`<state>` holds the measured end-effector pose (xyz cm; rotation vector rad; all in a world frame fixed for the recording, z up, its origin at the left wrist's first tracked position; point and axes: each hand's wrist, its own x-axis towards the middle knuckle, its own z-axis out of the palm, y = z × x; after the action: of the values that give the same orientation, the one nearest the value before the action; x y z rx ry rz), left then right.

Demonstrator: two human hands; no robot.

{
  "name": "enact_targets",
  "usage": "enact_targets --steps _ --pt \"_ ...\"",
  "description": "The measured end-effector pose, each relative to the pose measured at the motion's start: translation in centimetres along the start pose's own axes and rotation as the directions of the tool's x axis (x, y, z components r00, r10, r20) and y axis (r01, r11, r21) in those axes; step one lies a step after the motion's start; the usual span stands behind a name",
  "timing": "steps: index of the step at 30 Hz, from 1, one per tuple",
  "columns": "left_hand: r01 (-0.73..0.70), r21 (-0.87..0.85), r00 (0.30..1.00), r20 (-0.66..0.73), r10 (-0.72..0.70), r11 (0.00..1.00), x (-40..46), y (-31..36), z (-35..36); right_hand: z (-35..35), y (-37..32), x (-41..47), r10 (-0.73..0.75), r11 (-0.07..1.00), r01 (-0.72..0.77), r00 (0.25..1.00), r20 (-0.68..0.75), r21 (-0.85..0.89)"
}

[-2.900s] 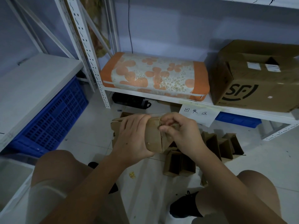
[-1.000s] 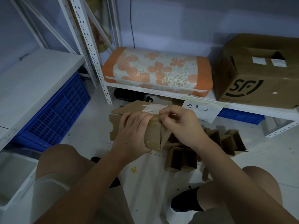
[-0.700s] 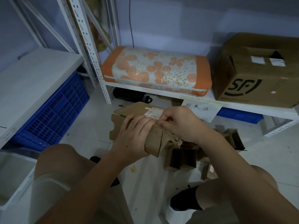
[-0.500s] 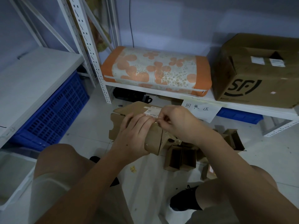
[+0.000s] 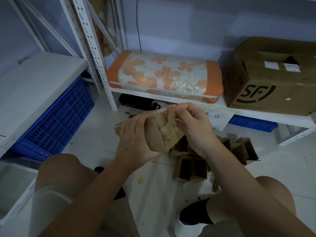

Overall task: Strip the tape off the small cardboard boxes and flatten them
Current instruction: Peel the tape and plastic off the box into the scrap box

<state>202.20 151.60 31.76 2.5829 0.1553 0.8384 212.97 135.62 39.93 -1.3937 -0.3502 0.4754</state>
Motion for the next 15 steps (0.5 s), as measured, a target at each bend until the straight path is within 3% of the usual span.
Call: enact_targets --steps 2,9,15 --pt "0.057 -0.030 0.998 0.019 -0.057 0.998 0.1 -0.2 -0.1 0.1 -0.2 -0.2 -0.004 1.000 0.004 1.000 0.020 0.023" --pt "0.119 -0.126 0.992 0.056 -0.113 0.985 0.2 -0.3 -0.4 -0.6 0.4 -0.8 -0.108 0.957 0.155 0.974 0.198 -0.243" --pt "0.155 -0.191 0.988 0.051 -0.148 0.969 0.0 0.6 -0.3 -0.3 0.7 -1.0 -0.143 0.673 0.421 0.881 0.451 -0.609"
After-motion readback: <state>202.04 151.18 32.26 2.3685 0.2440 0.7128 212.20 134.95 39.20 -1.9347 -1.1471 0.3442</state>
